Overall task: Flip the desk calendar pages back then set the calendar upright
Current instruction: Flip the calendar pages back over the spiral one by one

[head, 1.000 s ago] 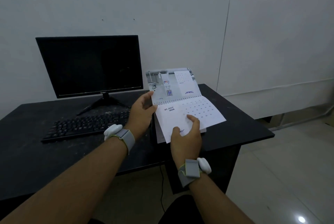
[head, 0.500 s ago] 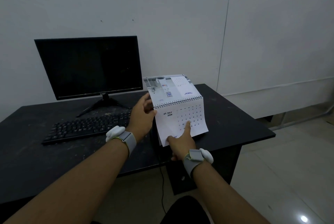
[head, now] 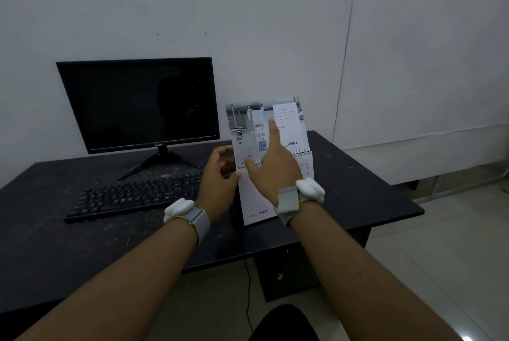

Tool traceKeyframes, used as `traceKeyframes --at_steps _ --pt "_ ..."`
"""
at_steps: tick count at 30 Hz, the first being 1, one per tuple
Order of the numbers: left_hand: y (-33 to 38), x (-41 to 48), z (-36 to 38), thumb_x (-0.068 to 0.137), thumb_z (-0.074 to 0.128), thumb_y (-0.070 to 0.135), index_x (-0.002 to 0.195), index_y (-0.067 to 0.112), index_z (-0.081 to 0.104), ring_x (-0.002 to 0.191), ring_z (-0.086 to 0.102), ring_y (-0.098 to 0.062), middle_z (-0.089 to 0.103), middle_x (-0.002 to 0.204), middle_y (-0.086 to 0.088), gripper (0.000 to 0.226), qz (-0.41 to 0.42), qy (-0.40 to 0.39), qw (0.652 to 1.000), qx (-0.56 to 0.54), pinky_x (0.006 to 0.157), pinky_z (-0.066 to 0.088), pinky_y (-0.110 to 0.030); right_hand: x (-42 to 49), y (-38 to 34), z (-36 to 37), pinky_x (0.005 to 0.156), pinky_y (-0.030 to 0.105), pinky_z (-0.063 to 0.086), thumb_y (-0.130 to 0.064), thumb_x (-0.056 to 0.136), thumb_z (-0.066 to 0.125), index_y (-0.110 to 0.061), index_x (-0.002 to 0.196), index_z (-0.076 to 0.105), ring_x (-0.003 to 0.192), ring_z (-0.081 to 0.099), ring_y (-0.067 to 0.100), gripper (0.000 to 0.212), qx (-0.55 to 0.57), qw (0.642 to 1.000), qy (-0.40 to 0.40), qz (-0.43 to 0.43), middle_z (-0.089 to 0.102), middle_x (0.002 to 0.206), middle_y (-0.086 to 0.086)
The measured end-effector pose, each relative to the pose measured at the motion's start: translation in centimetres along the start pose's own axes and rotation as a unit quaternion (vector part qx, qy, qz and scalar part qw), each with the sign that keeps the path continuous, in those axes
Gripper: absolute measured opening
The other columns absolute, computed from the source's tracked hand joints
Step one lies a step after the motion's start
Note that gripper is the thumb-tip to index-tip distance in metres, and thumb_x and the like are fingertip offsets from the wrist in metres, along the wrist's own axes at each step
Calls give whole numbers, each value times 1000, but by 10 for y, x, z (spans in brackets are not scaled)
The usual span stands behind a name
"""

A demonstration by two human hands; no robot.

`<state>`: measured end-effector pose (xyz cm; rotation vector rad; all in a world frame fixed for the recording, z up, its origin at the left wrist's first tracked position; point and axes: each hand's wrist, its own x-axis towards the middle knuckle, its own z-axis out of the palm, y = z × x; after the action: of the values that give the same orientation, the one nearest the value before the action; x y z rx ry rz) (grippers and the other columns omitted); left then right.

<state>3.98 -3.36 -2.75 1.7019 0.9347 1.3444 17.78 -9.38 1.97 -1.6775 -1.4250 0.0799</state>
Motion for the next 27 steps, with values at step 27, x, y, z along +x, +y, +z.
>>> traceKeyframes --at_steps 27 --pt "15 -17 1 98 65 -7 149 19 51 128 66 -21 67 142 -6 58 46 2 998 -33 112 53 -51 36 -31 6 70 39 60 -57 102 64 -36 174 2 85 70 27 97 -83 987 100 -90 72 113 11"
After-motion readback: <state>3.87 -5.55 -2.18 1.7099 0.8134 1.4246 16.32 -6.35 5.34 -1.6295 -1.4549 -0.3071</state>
